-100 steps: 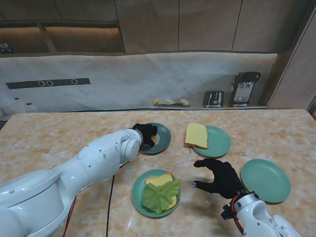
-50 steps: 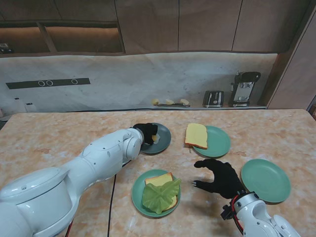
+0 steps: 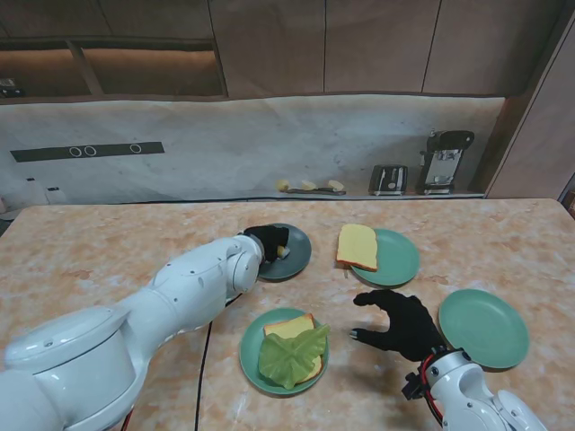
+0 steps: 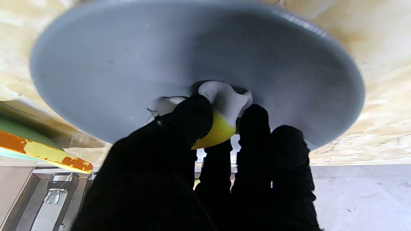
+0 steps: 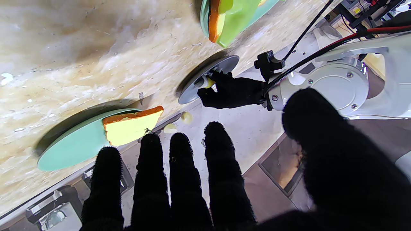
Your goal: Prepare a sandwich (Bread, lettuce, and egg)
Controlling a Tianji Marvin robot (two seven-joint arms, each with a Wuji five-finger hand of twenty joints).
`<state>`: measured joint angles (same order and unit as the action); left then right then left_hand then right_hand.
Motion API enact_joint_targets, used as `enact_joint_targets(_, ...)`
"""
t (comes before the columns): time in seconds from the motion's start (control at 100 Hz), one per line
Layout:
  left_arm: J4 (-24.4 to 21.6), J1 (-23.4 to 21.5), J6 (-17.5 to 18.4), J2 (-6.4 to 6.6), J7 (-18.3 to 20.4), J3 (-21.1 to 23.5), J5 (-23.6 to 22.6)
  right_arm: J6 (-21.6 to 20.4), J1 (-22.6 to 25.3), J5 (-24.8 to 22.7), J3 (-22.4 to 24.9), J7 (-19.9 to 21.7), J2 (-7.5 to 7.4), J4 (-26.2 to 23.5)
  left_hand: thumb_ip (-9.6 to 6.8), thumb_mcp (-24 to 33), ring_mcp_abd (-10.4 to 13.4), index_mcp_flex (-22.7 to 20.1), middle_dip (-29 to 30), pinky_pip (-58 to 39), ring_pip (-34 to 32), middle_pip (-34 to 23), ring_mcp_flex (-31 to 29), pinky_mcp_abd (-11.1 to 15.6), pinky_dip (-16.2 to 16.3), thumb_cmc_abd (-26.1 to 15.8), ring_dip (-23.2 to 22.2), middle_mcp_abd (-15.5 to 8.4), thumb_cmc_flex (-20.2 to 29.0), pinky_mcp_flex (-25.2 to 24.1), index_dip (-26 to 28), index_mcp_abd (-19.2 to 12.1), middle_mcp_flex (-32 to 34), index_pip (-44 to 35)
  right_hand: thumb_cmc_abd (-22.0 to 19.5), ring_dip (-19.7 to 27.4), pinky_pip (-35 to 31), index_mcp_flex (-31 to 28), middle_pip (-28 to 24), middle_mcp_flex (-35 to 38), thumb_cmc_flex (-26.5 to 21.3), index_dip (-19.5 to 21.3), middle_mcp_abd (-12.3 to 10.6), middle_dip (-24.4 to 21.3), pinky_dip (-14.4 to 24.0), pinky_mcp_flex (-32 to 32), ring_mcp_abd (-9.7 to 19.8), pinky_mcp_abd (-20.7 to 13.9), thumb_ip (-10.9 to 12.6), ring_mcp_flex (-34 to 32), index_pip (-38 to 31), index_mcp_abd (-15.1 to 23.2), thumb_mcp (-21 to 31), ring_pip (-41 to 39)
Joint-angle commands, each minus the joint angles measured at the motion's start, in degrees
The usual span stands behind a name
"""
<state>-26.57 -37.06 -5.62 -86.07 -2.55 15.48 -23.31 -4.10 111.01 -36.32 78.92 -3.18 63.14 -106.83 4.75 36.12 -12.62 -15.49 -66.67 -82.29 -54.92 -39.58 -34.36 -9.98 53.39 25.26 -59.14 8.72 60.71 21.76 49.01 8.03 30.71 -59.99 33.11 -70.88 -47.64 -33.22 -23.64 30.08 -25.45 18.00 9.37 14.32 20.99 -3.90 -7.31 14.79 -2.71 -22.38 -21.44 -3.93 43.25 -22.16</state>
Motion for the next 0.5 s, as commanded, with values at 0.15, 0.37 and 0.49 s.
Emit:
enact_joint_targets(0.15, -3.34, -1.50, -1.01, 2.77, 0.62, 1.07, -1.20, -1.35, -0.16, -0.41, -0.02, 1.63, -0.05, -0.06, -0.98, -3.37, -0.10, -0.02, -0.85, -1.68, -1.72, -2.14, -1.26, -0.04, -0.14, 1.35, -0.94, -2.78, 6.20, 0.21, -0.11, -0.97, 4.08, -4.25, -1.58, -1.25, 0.48, -0.45, -0.43, 1.38, 1.12, 0.06, -1.01, 0.67, 0.32, 0.13, 0.98, -0.33, 1.54, 0.05, -0.01, 0.04, -0.92, -0.44)
enact_joint_targets(0.37, -10.16, -2.72, -2.52, 6.27, 0.35, 3.60, -2.51, -1.99, -0.28, -0.63, 0.18, 1.49, -0.05, -0.25, -1.65, -5.29, -0.38, 0.36, -0.81, -0.83, -0.87, -0.98, -0.67, -0.45, -1.02, -0.13, -0.27, -2.52, 6.90, -0.67, -1.13, -0.91, 3.70, -4.90, -1.70, -1.30, 0.54, -0.27, -0.44, 1.29, 1.29, 0.08, -1.09, 0.63, 0.24, 0.06, 1.08, -0.52, 1.55, 0.13, -0.03, 0.16, -0.98, -0.49)
enact_joint_targets(0.49, -14.02, -3.51, -3.02, 8.30, 1.09, 5.14, -3.37, -2.49, -0.37, -0.72, 0.18, 1.84, -0.15, -0.10, -1.72, -5.43, -0.46, 0.44, -0.83, -0.59, -0.57, -0.70, -0.54, -0.69, -1.19, -0.58, -0.20, -2.31, 7.00, -0.93, -0.95, -0.67, 3.48, -5.18, -1.97, -1.33, 0.57, -0.16, -0.44, 1.28, 1.32, 0.09, -1.23, 0.62, 0.22, 0.01, 1.22, -0.63, 1.57, 0.23, -0.05, 0.15, -0.97, -0.51)
